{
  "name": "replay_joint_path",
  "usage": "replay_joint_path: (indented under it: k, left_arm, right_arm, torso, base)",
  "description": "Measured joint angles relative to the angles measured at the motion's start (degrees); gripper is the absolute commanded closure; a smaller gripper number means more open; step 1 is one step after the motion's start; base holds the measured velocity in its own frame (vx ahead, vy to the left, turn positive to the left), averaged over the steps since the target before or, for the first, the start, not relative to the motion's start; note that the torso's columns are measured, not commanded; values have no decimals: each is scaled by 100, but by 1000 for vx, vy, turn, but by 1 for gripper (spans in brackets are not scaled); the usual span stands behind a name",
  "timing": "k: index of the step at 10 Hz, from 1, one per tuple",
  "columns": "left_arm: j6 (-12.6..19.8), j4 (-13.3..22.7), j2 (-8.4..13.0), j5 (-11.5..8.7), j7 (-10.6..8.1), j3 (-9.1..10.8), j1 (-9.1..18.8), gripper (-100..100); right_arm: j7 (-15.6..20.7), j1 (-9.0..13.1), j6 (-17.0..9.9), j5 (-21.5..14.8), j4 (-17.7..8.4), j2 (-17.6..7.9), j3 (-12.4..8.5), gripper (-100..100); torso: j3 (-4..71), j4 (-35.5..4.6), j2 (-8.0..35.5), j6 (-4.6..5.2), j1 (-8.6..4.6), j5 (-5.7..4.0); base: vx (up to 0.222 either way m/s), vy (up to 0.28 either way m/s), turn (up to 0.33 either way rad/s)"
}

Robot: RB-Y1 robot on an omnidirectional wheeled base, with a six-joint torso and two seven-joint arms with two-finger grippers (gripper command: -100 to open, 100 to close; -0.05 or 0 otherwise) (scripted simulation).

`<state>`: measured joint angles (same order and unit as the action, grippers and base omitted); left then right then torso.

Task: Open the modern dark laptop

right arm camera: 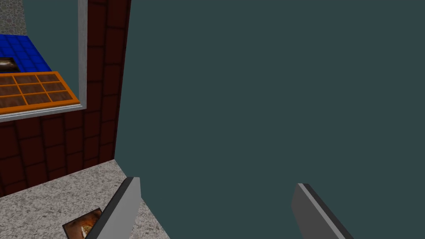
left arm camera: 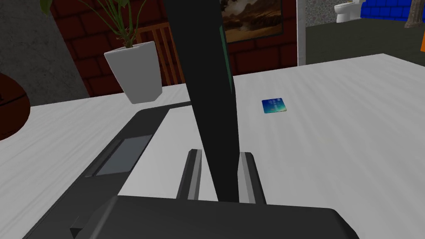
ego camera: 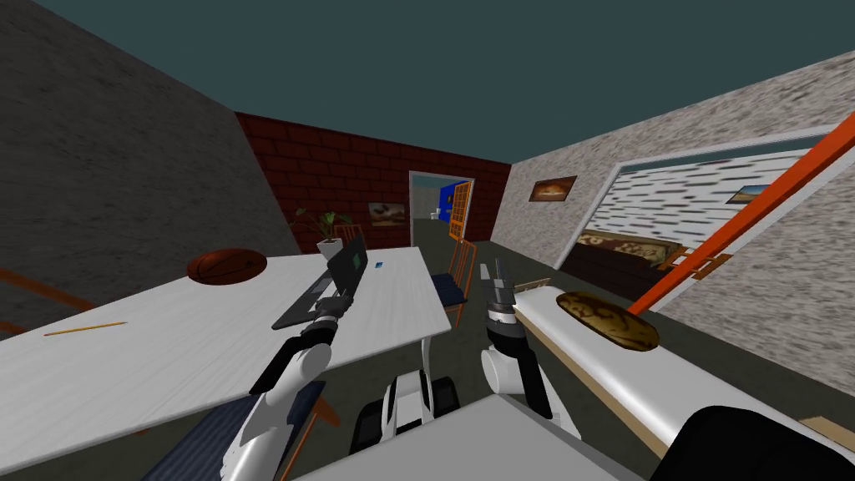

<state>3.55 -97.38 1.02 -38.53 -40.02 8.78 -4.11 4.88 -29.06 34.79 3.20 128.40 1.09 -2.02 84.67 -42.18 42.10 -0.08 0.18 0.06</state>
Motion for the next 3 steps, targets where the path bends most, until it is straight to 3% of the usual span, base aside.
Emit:
replay_joint_path:
  k: [2,3]
  left_arm:
    - [-108,251,90,57,-334,-183,159,100]
    - [-107,265,94,68,-442,-192,172,100]
  right_arm:
    - [0,0,0,0,0,0,0,0]
    - [0,0,0,0,0,0,0,0]
  torso:
    - [-3,-7,6,1,1,-2]
    - [-5,-9,8,8,-7,-4]
  base:
    - [0,3,40]
    - [-2,8,272]
